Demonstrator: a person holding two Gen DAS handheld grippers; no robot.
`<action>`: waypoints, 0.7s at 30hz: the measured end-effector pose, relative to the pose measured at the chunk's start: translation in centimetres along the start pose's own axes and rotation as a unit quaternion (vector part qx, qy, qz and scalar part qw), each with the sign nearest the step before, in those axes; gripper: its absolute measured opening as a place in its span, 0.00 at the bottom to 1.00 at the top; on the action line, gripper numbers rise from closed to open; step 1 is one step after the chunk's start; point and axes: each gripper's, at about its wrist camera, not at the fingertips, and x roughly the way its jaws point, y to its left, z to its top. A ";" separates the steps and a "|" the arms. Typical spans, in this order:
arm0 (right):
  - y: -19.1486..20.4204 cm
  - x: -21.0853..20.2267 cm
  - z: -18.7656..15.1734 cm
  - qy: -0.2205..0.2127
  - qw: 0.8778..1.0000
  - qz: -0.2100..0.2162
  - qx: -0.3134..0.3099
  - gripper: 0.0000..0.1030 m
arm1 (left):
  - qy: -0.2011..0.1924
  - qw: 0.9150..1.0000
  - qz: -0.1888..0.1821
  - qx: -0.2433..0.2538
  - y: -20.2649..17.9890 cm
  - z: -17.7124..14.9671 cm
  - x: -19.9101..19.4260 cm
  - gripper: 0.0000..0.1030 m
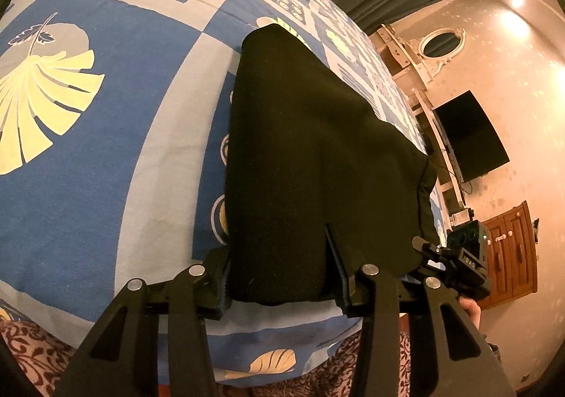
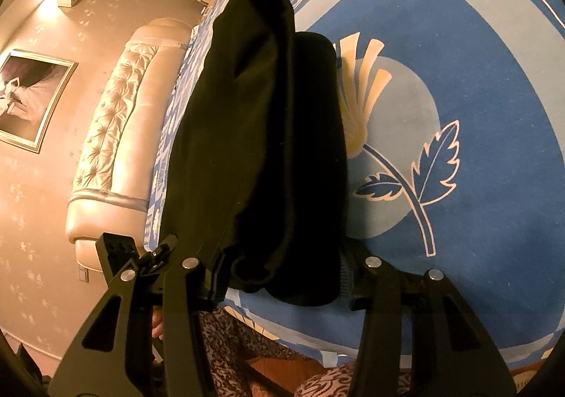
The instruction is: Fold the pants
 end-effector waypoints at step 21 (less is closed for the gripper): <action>-0.1 0.5 0.7 0.002 1.000 0.003 0.000 0.45 | -0.010 1.000 0.005 -0.018 1.0 -0.2 -1.3 0.41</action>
